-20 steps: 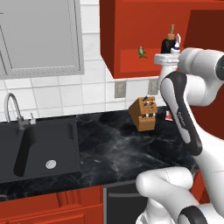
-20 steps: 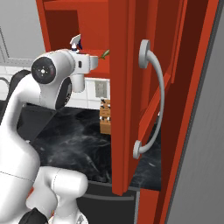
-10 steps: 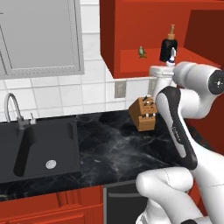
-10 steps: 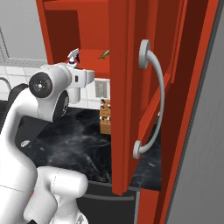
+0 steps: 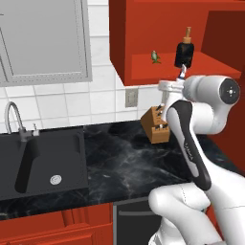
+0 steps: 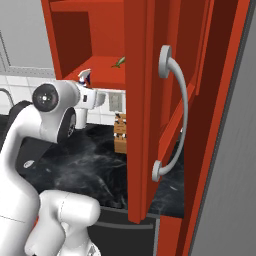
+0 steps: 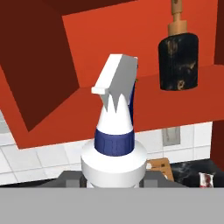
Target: Pick the soap dispenser and spray from the cabinet and place them on the counter.
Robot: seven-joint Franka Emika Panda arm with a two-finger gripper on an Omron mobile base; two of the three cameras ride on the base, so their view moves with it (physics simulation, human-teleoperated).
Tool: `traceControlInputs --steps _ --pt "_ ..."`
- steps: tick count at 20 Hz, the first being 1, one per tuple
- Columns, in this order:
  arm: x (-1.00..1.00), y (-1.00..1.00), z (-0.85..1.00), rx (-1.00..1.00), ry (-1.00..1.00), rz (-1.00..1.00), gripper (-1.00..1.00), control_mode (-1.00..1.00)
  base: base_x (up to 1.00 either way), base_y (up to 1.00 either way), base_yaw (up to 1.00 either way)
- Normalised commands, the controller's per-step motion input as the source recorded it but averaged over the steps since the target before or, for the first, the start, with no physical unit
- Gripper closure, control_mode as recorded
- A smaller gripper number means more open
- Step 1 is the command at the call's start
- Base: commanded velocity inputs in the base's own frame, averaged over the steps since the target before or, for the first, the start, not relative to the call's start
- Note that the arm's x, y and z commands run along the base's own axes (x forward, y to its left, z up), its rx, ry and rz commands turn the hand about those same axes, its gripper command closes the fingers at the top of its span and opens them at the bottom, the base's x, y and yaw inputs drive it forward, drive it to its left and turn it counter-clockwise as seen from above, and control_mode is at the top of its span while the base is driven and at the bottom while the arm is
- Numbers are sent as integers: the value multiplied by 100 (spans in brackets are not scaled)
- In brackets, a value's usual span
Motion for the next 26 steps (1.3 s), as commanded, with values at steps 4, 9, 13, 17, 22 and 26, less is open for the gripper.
traceControlInputs --steps 4,9,13,17,22,26 --pt "0 15 -37 4 2 0 100 -100 0 0 0" --pt "0 19 -42 3 0 0 100 -100 0 0 0" --pt "0 17 -46 3 0 0 100 -100 0 0 0" --pt "0 17 -44 2 0 0 100 -100 0 0 0" --pt "3 15 -27 0 4 -1 100 -100 0 0 0" --pt "5 15 -17 0 5 -1 100 -100 0 0 0"
